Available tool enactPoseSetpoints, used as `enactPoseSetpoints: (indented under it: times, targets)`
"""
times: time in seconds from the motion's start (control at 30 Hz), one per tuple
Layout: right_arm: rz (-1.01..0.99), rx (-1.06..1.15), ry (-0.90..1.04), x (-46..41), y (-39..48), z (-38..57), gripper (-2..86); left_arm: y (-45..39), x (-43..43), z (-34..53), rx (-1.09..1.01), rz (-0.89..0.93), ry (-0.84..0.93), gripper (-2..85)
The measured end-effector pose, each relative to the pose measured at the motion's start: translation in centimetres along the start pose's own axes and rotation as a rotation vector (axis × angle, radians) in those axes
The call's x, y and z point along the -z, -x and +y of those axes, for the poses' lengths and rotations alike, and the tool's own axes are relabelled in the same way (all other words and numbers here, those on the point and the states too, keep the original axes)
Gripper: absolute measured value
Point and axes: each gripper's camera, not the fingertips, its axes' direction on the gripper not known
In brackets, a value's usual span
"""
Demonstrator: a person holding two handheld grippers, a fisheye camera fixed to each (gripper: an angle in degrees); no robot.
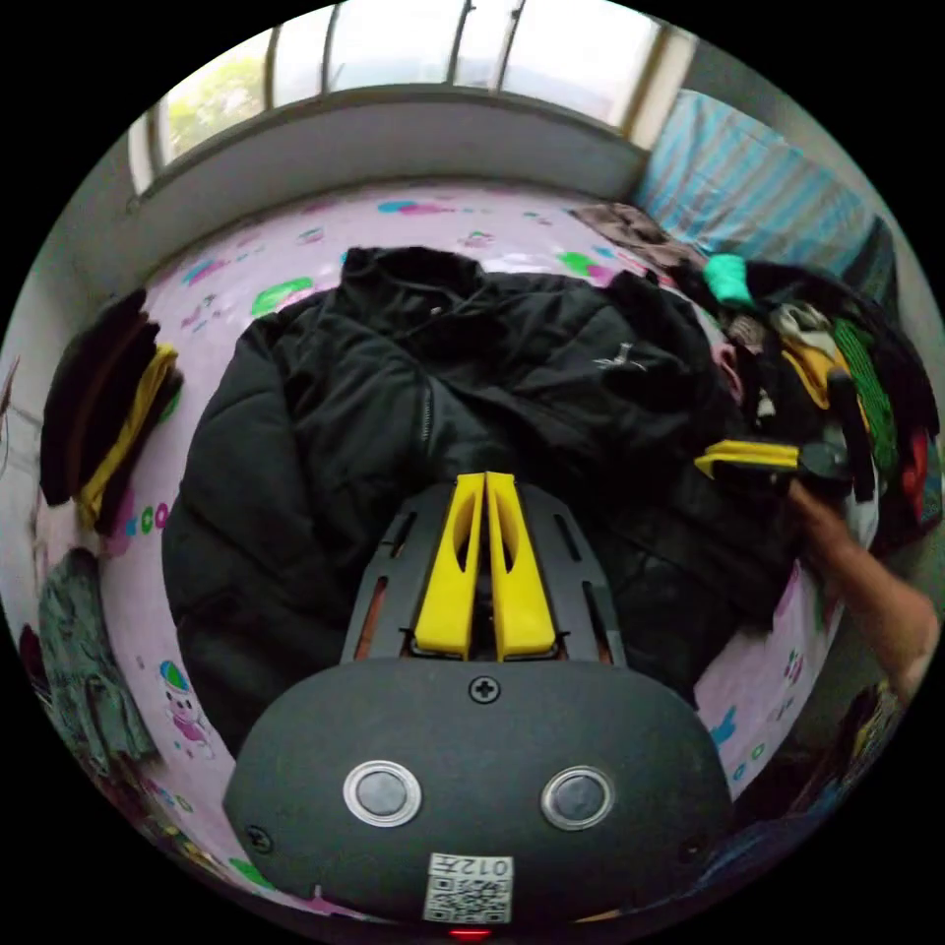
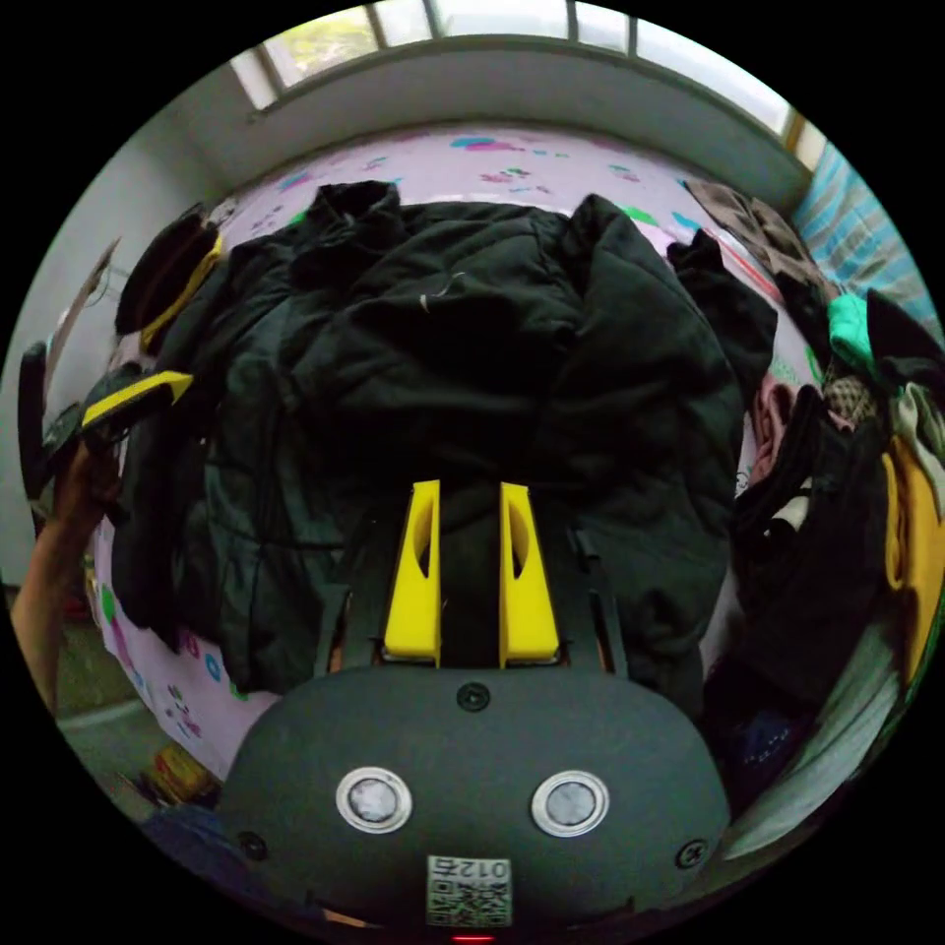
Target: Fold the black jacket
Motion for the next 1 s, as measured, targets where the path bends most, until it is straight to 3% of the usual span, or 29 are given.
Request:
enactPoseSetpoints:
  times: [0.13,0.3,0.67,1.0]
  targets:
    - [0.037,0.118,0.064,-0.4,3.0,7.6,8.7,-3.1,2.0,6.1,-0.107,-0.025,0.075,0.7]
    - [0.012,0.057,0.123,0.1,5.0,15.5,8.7,-5.7,5.3,14.7,-0.087,0.046,0.167,0.7]
    - [-0.061,0.000,0.117,4.4,4.9,35.1,8.6,-11.6,18.0,25.5,-0.092,0.091,0.074,0.9]
    - [-0.174,0.132,0.061,3.0,-0.9,41.2,8.4,-20.2,25.2,35.6,0.081,-0.009,0.052,0.7]
